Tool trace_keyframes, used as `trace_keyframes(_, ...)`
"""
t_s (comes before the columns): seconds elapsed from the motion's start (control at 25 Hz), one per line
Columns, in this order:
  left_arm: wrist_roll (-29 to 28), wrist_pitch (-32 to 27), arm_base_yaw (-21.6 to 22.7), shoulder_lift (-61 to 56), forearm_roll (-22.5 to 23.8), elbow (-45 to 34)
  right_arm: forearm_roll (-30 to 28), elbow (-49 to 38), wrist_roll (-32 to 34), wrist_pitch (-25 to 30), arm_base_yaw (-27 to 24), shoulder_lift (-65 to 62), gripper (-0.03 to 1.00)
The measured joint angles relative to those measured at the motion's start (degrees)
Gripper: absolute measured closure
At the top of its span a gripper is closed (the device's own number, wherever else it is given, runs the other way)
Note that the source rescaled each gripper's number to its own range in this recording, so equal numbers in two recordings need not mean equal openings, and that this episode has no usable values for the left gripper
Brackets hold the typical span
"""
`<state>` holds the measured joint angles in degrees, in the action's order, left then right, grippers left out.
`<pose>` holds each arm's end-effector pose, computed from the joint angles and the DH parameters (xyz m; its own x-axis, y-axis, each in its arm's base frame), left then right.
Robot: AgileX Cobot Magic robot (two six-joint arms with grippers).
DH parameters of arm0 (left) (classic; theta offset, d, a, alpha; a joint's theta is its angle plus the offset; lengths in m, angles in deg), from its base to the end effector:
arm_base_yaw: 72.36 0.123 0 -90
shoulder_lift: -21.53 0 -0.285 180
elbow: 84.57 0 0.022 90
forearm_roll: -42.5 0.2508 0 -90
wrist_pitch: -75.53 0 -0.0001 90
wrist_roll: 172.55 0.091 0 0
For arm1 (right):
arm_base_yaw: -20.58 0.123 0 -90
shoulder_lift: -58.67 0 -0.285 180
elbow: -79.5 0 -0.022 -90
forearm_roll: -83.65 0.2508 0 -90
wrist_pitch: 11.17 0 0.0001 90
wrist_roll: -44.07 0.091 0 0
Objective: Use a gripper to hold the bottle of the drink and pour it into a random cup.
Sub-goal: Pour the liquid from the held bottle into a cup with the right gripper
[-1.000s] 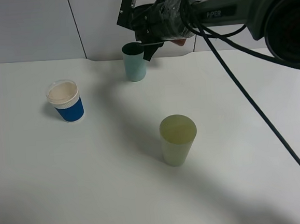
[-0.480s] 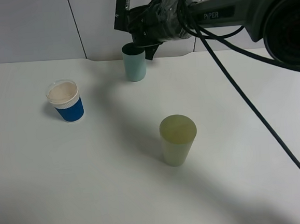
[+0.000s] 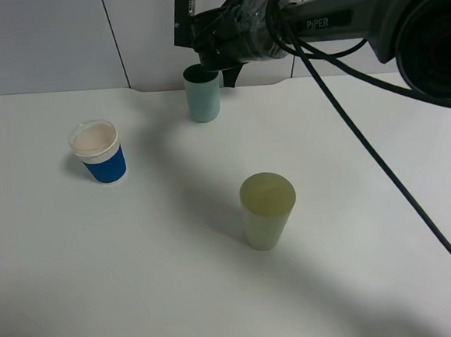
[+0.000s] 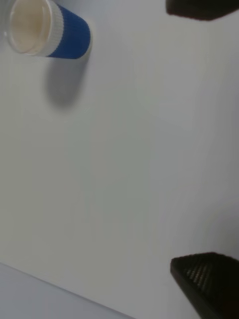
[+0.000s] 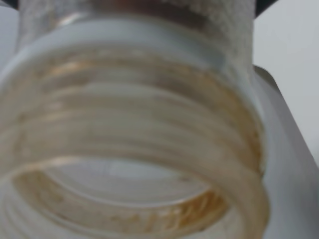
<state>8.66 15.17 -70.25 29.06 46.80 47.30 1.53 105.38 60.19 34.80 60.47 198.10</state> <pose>-0.0065 0.0057 0.2802 -0.4421 0.0419 -0.8960 -0.0697 0.9943 0.0808 0.4325 0.2770 0.1948 -0.1984 -0.9783 -0.0601 -0.3503 0.1280 -0.9279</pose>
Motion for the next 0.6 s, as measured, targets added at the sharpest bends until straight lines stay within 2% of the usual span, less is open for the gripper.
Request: trace_keyframes(0.6,0.0,0.0,0.0,0.0,0.0,0.0,-0.8,0.0,-7.1,0.3,0.0,0.0,0.96)
